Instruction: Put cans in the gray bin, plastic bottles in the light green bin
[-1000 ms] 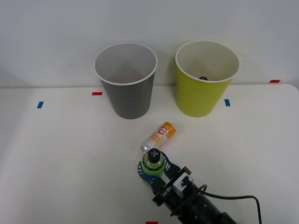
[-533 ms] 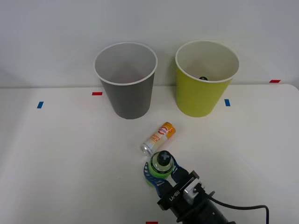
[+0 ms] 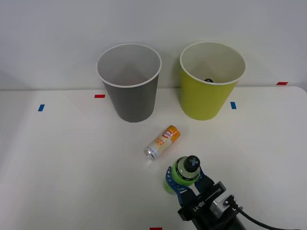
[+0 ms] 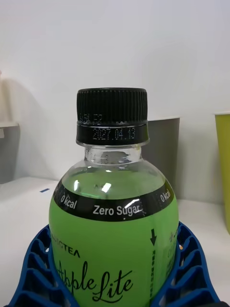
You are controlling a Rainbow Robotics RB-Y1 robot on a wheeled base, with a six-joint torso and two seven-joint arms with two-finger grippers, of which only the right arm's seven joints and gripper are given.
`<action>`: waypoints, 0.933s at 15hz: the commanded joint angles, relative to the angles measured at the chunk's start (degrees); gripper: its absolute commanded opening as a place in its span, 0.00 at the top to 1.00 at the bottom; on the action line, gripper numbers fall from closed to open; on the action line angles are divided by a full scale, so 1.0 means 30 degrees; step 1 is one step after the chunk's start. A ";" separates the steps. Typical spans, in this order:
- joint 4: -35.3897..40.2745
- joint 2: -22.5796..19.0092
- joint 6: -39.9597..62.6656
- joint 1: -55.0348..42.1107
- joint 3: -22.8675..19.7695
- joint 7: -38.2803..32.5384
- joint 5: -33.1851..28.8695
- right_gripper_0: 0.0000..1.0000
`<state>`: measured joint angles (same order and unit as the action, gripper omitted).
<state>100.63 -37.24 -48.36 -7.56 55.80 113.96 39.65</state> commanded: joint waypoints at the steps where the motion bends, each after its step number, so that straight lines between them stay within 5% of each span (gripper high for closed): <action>1: 0.1204 -0.0331 0.0037 -0.0470 -0.0145 -0.0105 -0.0180 1.00; 7: 0.7415 0.0372 0.6102 -0.1964 -0.3602 -0.0545 0.1226 1.00; 14: 0.8880 0.3008 0.7918 -0.0440 -0.6854 -0.0721 0.4185 1.00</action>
<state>126.98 -28.92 -24.70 -9.80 36.27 112.07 51.57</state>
